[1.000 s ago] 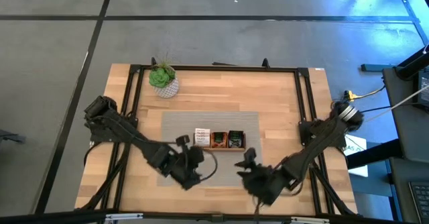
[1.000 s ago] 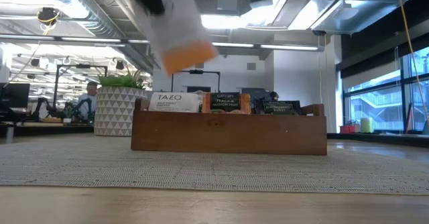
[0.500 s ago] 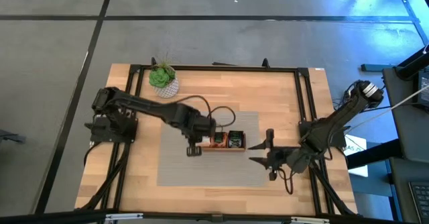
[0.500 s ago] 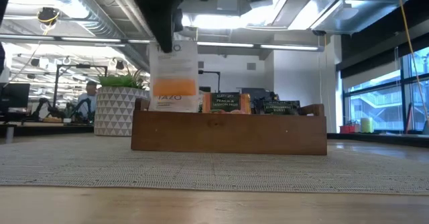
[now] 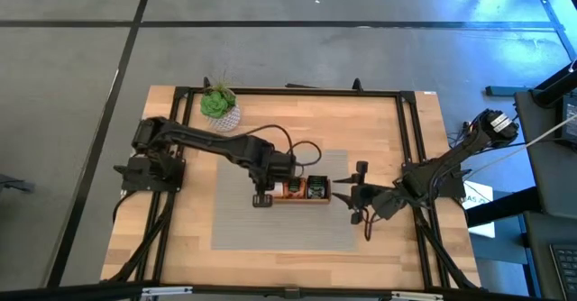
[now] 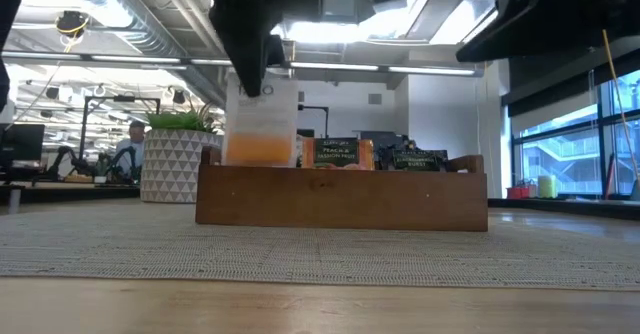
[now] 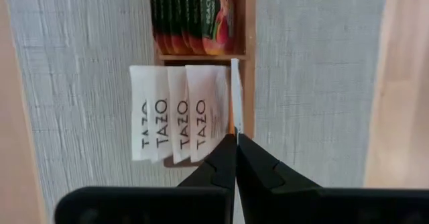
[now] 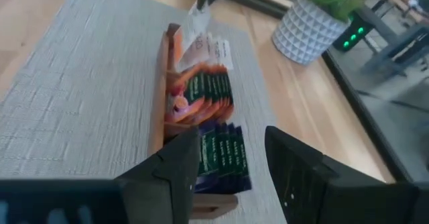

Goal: Pick & Place Tea
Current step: Put the white tea bag into the left section of the wooden organizer

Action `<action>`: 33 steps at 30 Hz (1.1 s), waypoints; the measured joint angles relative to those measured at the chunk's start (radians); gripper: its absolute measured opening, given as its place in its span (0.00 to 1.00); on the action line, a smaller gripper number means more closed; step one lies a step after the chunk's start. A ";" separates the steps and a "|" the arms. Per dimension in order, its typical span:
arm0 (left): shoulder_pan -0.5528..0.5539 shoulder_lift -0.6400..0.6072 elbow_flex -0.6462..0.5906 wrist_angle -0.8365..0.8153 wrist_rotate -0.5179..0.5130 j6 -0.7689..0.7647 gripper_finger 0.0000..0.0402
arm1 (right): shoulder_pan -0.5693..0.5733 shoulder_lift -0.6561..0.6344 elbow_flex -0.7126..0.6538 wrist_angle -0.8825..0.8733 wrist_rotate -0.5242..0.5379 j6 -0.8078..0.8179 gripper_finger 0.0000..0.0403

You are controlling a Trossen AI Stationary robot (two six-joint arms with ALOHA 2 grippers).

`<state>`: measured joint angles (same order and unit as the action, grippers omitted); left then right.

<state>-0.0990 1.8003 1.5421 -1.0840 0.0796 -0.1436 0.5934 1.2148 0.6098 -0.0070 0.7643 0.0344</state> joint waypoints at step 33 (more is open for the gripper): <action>-0.010 0.110 -0.047 0.034 -0.054 -0.055 0.03 | -0.004 0.001 -0.013 -0.005 -0.009 0.091 0.43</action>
<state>-0.1093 1.9102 1.4948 -1.0501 0.0254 -0.1982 0.5892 1.2156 0.5972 -0.0124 0.7551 0.1257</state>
